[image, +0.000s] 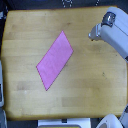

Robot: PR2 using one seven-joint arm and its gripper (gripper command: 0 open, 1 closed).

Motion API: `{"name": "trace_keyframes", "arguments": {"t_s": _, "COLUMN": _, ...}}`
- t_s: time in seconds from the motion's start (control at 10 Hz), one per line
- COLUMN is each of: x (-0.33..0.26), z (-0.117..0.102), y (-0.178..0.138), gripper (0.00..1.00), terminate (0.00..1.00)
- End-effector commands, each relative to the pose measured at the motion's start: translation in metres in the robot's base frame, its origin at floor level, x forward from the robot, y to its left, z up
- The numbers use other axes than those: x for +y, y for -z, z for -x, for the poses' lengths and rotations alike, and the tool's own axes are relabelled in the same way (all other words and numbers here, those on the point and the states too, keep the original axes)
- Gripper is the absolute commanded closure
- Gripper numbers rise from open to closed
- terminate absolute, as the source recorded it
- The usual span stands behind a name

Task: Folding a cloth

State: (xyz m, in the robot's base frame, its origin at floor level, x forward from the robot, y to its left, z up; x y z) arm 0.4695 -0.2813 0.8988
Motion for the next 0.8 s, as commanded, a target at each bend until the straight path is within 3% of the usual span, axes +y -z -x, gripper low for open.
{"name": "trace_keyframes", "arguments": {"t_s": 0.0, "x": -0.004, "z": 0.005, "y": -0.001, "gripper": 0.0, "terminate": 0.0}}
{"name": "trace_keyframes", "arguments": {"t_s": 0.2, "x": -0.008, "z": 0.01, "y": 0.016, "gripper": 0.0, "terminate": 0.0}}
{"name": "trace_keyframes", "arguments": {"t_s": 0.5, "x": 0.038, "z": -0.016, "y": 0.049, "gripper": 0.0, "terminate": 0.0}}
{"name": "trace_keyframes", "arguments": {"t_s": 0.7, "x": 0.071, "z": -0.017, "y": 0.065, "gripper": 0.0, "terminate": 0.0}}
